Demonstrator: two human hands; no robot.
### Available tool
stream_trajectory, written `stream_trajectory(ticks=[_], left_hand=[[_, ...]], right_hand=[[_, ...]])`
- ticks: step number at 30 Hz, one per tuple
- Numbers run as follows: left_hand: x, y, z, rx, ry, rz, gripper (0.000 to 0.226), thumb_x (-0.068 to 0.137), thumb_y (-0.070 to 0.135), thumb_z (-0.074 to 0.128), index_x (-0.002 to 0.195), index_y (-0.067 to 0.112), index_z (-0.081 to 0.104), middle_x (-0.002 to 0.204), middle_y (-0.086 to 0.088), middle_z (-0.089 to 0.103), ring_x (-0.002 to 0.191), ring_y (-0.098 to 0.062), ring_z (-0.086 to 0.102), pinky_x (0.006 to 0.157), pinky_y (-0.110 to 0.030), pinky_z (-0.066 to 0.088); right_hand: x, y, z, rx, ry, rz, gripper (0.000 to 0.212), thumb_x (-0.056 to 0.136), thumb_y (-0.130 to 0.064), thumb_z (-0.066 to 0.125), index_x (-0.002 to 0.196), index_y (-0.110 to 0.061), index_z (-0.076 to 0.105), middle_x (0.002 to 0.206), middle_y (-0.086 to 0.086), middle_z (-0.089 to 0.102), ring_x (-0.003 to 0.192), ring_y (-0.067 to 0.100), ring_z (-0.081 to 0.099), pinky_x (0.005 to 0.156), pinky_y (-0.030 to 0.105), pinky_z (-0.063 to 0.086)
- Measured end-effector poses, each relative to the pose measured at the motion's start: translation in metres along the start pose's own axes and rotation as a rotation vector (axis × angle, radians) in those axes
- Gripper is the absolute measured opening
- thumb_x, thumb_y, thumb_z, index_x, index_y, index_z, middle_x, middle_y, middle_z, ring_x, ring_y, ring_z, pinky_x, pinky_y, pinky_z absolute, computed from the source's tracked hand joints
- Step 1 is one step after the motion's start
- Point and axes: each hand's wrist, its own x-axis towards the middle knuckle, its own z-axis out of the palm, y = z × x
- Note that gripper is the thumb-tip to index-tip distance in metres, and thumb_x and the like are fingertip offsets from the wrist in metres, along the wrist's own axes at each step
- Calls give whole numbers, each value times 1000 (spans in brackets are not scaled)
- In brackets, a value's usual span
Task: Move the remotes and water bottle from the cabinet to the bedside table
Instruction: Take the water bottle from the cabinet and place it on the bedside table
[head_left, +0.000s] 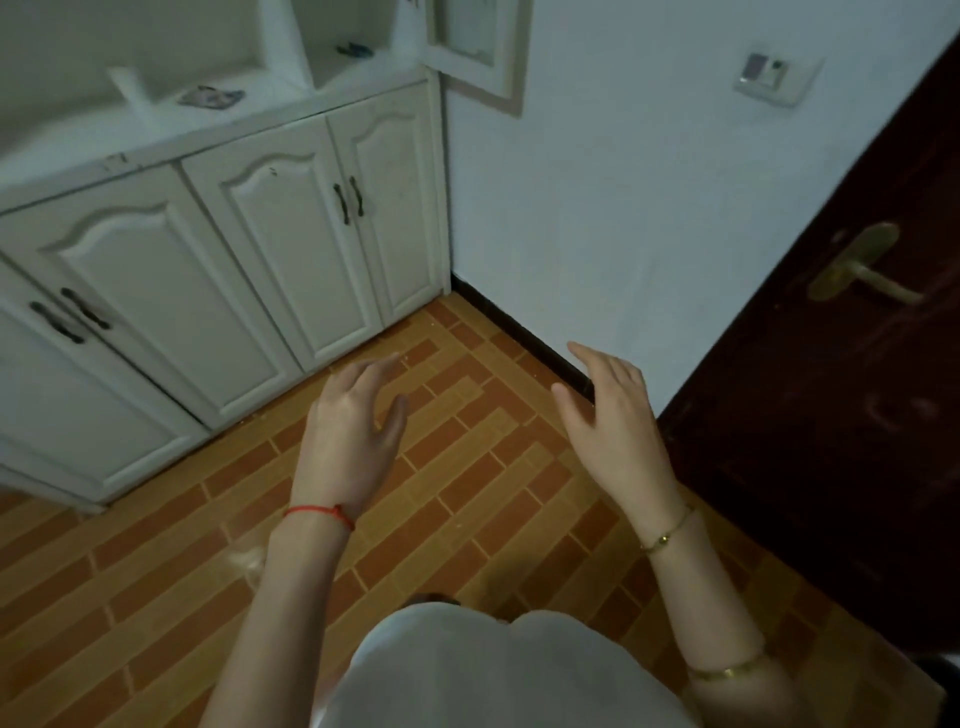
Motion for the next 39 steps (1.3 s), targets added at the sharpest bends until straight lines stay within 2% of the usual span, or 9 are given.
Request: stream_trajectory(ticks=[8,15,20,26,36,39], left_hand=[[88,-16,33,7,49,-139,41,95,25,55,134,14,54,128,-6,60,120,-24,57,100,-43,49],[193,-47,59,7,66,-181,40,95,22,56,134,15,54,127,-5,59,117,-23,57,98,-33,47],[296,-71,58,5,96,-190,40,95,20,57,135,16,54,128,-5,59,119,-23,55,98,-26,40],[406,-97,60,17,105,-168,39,95,19,57,134,15,55,127,-5,61,120,-24,55,100,-32,43],[538,-137,83,13,100,-204,40,96,19,55,135,14,54,128,-6,60,119,-25,56,100,-39,48],[581,-147,95,9,116,-224,40,96,21,54,136,16,53,129,-4,59,121,-23,54,102,-37,46]], right_hand=[[114,22,37,19,-110,-71,50,99,-37,48,145,-21,41,144,-4,48,138,11,33,111,31,35],[231,29,78,40,-146,-81,48,99,-35,49,144,-20,42,143,-2,50,137,13,35,112,32,35],[343,9,95,29,-130,-128,48,100,-33,48,144,-16,43,142,0,50,135,13,35,108,22,26],[453,-8,119,50,-99,-152,46,100,-32,48,144,-17,44,140,0,52,134,14,37,107,18,23],[594,-9,174,87,-153,-156,47,100,-32,49,144,-17,44,142,1,51,135,15,37,106,18,24],[645,-7,192,93,-176,-184,47,99,-31,50,144,-18,43,142,2,50,135,15,36,105,19,25]])
